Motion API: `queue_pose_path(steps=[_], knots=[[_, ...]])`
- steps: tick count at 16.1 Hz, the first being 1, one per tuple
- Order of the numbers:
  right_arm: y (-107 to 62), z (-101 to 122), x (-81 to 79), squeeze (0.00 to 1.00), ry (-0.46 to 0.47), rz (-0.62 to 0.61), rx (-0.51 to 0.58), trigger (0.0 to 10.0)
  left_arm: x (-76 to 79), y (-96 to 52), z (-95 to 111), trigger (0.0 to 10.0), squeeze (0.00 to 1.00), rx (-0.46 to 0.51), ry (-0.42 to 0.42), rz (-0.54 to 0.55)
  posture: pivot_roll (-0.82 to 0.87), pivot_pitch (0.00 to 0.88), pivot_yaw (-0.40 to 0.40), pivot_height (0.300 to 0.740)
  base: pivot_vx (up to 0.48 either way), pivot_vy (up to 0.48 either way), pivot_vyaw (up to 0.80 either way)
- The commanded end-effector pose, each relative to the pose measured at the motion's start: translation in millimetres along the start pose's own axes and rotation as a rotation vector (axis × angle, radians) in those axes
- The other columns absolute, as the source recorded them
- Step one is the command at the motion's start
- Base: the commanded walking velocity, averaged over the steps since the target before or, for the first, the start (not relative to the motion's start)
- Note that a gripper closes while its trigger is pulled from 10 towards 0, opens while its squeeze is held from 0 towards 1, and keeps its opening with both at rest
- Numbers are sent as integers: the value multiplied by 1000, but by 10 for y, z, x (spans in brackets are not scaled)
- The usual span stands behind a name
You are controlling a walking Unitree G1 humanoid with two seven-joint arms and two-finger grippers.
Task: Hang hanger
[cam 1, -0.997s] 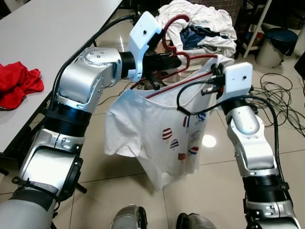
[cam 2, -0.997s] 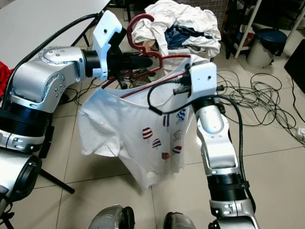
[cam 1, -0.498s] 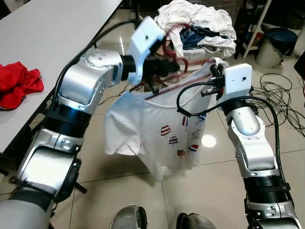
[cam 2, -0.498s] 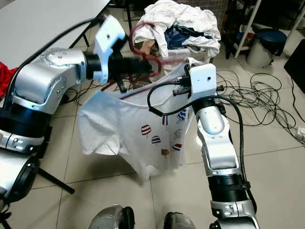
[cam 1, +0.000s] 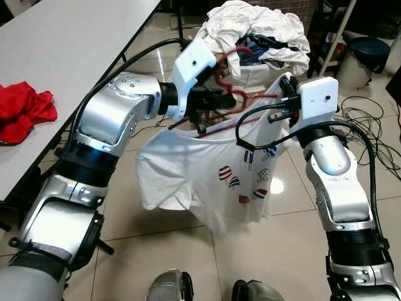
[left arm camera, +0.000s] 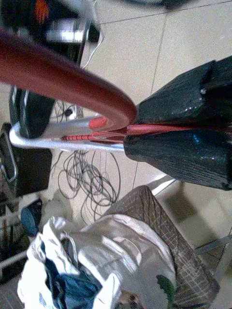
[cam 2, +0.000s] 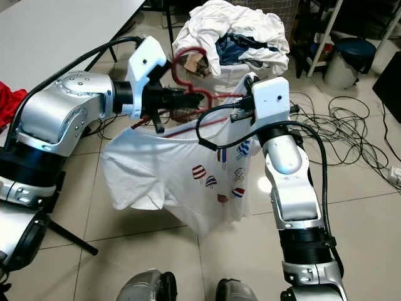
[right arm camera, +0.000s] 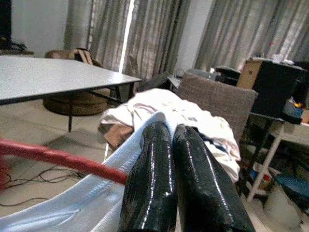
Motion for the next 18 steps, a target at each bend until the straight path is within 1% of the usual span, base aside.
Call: queue_pose_path(steps=[1, 3, 4, 7, 9, 10, 11, 12, 16, 17, 18], knots=[[-9, 138, -79, 0, 4, 28, 56, 0, -105, -41, 148, 10000, 0, 32, 14, 61, -91, 39, 67, 740, 0, 0, 0], [-52, 124, -146, 0, 8, 45, 53, 0, -262, -55, 184, 10000, 0, 51, -22, 158, -93, 38, 69, 740, 0, 0, 0], [-67, 115, -161, 0, 9, 50, 50, 0, -290, -62, 204, 10000, 0, 64, -36, 168, -93, 38, 70, 740, 0, 0, 0], [-79, 111, -165, 0, 1, 56, 51, 0, -246, -44, 224, 10000, 0, 76, -42, 143, -99, 29, 71, 740, 0, 0, 0], [-86, 116, -175, 0, 0, 65, 53, 0, -249, -31, 227, 10000, 0, 80, -45, 145, -99, 25, 70, 740, 0, 0, 0], [-93, 110, -186, 0, -9, 73, 51, 627, -251, -27, 232, 10000, 0, 83, -45, 146, -98, 24, 69, 740, 0, 0, 0], [-98, 91, -184, 0, -20, 72, 42, 7020, -239, -30, 245, 10000, 0, 89, -45, 137, -98, 22, 69, 740, 0, 0, 0], [-98, 76, -180, 1000, -25, 72, 34, 10000, -229, -32, 253, 10000, 0, 92, -42, 130, -98, 22, 69, 740, 0, 0, 0], [-163, -64, -214, 1000, -49, 131, -31, 10000, -216, -42, 242, 10000, 0, 90, -38, 117, -97, 22, 69, 740, 0, 0, 0], [-256, -143, -208, 1000, -39, 153, -70, 10000, -236, -56, 244, 10000, 0, 92, -41, 124, -97, 25, 68, 740, 0, 0, 0], [-319, -174, -202, 1000, -36, 167, -87, 10000, -245, -64, 247, 10000, 0, 95, -43, 127, -99, 26, 72, 740, 0, 0, 0]])
Point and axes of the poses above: a point about 5 cm out from each wrist's last joint towards the gripper, its own y axis pointing out of the wrist towards the gripper, its own z axis along the axis of the wrist's last joint, x = y × z, the point moved 4 cm from there along y, pointing out of the wrist towards the gripper, and after that the axes turned 4 degrees about -y, right-handed, at the moved point
